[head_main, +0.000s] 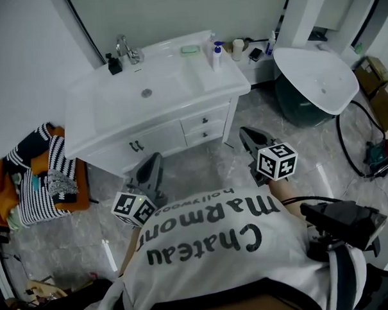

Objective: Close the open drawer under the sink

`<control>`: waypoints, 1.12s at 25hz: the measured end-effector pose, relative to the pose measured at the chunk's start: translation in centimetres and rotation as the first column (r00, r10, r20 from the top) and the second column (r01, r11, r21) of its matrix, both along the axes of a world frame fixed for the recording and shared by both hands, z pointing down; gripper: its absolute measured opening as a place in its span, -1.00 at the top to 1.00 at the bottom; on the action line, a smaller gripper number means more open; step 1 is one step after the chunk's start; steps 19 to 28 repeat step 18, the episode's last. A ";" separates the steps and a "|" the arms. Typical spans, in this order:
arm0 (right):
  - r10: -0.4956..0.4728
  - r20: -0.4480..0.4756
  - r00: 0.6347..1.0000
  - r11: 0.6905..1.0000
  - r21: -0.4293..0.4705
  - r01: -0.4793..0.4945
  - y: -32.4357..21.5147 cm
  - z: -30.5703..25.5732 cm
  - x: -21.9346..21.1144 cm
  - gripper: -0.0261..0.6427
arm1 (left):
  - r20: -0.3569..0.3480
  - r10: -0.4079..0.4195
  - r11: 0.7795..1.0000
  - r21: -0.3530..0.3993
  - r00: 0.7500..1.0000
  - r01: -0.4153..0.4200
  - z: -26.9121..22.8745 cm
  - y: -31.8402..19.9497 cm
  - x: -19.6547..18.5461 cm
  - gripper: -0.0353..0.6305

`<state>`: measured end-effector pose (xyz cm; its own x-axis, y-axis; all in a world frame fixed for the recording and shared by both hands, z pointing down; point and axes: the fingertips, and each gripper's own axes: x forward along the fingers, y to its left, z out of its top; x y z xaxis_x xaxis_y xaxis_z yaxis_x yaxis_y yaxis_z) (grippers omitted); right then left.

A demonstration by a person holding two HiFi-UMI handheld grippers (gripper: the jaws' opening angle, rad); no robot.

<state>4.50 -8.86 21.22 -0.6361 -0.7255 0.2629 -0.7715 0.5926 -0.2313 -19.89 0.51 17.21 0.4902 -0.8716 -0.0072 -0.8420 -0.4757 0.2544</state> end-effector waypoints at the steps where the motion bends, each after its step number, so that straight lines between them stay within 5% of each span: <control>1: -0.005 -0.003 1.000 1.000 0.004 0.005 0.0 -0.1 -0.1 0.89 | -0.001 -0.002 1.000 -0.004 1.000 0.002 0.1 0.1 0.0 0.87; 28: -0.026 -0.006 1.000 0.999 -0.023 0.026 0.3 0.8 -0.6 0.89 | 0.011 0.002 1.000 -0.031 1.000 -0.001 0.7 0.3 0.1 0.87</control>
